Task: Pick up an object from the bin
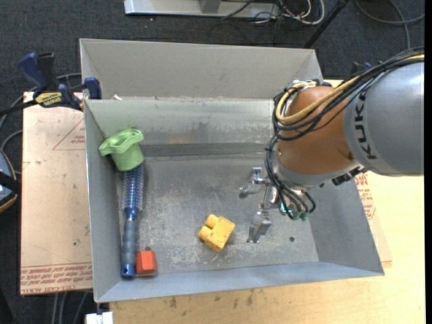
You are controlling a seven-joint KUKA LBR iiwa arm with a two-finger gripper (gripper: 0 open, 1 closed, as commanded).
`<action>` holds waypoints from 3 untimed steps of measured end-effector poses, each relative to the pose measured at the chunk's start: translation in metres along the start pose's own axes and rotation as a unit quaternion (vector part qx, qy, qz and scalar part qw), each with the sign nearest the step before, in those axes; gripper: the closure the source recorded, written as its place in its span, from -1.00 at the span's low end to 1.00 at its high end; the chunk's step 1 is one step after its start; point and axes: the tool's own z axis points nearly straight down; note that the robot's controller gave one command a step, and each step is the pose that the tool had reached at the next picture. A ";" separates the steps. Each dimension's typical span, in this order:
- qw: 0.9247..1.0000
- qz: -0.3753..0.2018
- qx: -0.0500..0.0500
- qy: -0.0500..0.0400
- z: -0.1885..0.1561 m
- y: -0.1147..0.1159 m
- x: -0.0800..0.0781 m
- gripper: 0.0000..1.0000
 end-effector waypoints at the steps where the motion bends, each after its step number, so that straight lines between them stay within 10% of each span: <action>1: 0.990 -0.142 0.001 -0.006 0.075 0.071 0.014 -1.00; 2: 0.990 -0.142 0.000 -0.008 0.073 0.072 0.013 1.00; 3: 0.990 -0.141 0.000 -0.008 0.075 0.072 0.014 -1.00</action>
Offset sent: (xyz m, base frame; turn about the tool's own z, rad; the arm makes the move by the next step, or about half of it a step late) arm -0.0179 0.0711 -0.0791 -0.2870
